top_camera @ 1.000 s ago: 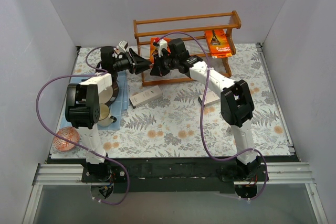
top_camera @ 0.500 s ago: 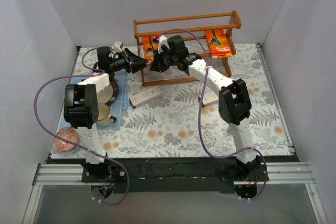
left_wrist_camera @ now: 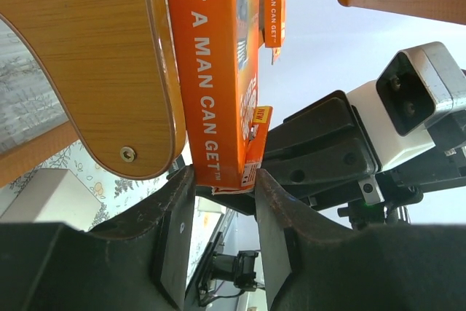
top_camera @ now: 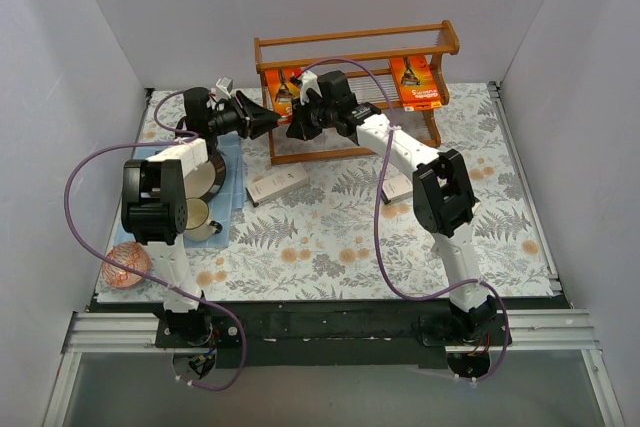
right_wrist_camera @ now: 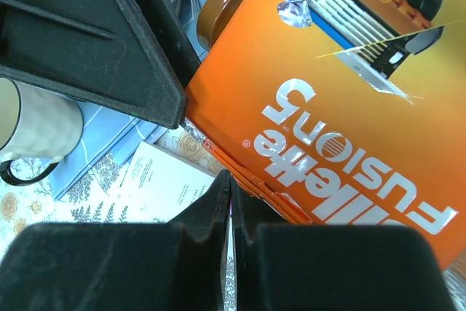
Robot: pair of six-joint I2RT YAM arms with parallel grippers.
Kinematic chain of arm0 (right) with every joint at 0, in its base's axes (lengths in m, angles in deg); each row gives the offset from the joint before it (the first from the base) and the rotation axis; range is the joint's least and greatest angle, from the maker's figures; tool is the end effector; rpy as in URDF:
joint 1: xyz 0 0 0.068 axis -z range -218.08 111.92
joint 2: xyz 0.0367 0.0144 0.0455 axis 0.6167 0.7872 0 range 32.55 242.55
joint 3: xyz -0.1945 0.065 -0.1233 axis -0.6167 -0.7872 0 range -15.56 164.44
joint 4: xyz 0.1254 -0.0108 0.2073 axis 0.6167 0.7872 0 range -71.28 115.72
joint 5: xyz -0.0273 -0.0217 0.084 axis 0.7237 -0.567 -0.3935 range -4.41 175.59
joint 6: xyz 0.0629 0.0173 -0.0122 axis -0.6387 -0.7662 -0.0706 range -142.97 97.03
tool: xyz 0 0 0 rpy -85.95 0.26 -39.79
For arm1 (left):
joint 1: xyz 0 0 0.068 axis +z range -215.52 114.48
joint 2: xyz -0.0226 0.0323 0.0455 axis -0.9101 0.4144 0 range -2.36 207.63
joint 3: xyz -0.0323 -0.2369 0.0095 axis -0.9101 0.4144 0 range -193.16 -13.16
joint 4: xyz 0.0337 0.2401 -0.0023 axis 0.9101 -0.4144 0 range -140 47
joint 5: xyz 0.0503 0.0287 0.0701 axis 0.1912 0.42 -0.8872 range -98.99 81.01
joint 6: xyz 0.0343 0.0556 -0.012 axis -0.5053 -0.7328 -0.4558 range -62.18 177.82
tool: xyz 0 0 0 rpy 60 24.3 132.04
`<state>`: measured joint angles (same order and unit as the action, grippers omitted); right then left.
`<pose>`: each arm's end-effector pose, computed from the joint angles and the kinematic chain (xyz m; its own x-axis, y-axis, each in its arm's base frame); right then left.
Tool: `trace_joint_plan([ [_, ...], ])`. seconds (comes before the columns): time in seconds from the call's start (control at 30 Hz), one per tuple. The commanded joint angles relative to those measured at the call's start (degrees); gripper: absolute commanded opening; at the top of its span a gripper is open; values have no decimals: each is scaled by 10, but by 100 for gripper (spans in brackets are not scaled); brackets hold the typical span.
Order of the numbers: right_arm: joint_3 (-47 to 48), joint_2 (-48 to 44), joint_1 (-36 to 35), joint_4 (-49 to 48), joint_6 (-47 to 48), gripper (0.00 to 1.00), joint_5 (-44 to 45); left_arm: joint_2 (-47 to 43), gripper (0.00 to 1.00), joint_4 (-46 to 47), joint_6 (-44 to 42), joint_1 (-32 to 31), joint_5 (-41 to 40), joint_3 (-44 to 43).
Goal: Place and organize the shaving razors onto the shelf
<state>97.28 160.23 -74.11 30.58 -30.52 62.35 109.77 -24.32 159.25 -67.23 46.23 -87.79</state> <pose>0.3937 0.3121 0.2403 -0.4686 -0.1916 -0.8624 -0.7707 0.5657 0.2931 0.4182 -0.0556 0.2030 -0.7144 -0.5381 0.4473 -0.4734 -0.0991 -0.8752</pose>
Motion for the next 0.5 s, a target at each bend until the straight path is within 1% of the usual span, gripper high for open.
trace_joint_plan([
  [0.0,28,-8,3,-25,-4,8,-1,6,14,27,-7,4,34,-21],
  [0.2,1,-37,3,-22,-4,8,-3,35,15,33,9,4,74,-53],
  [0.47,0,-38,3,-25,-8,8,-5,45,19,22,10,4,81,-72],
])
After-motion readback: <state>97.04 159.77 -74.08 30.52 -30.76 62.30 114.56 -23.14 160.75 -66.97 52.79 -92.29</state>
